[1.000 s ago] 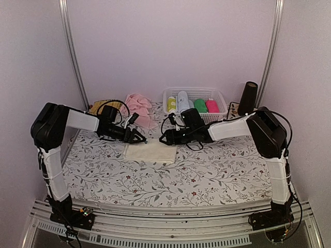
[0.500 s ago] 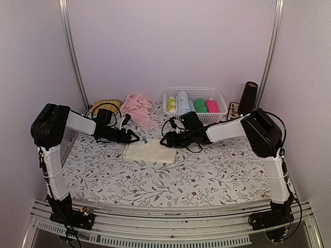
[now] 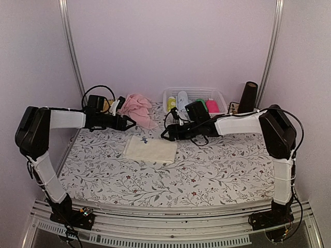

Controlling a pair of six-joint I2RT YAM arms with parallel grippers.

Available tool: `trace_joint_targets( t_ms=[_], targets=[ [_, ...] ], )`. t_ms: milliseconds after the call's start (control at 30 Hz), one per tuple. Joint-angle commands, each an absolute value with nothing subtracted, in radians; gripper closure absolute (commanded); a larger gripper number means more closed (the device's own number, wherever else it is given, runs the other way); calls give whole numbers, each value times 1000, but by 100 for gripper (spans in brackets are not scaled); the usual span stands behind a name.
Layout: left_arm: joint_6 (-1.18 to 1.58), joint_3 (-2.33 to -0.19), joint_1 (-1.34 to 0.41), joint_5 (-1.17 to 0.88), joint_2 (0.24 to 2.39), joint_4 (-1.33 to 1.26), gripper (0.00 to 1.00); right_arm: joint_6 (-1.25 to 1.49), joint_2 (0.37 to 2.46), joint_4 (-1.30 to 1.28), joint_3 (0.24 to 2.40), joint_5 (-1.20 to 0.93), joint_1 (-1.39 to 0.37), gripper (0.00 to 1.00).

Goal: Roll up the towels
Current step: Smooth out the towel at the center of the board, then rotate the towel at the center of the board.

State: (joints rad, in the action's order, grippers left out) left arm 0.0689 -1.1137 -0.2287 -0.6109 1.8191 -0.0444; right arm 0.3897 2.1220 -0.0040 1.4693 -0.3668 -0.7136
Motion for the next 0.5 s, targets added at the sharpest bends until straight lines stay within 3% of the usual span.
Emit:
trace_joint_targets(
  t_ms=[0,33,100,300,467],
  targets=[
    [-14,-1129,-222,-438,1815,103,13,302,1957,-66,1391,-295,-716,20],
    [-26,-1124,-222,-429,1824,119,14,293,1929,-75,1370,-279,-717,17],
    [-33,-1119,-226,-399,1848,139,19,267,1871,-99,1332,-236,-717,0],
    [-39,-1162,-258,-333,1936,197,28,229,1696,-135,1217,-89,-718,1],
    [-47,-1202,-282,-411,2004,236,31,219,1586,-142,1103,3,-719,1]
  ],
)
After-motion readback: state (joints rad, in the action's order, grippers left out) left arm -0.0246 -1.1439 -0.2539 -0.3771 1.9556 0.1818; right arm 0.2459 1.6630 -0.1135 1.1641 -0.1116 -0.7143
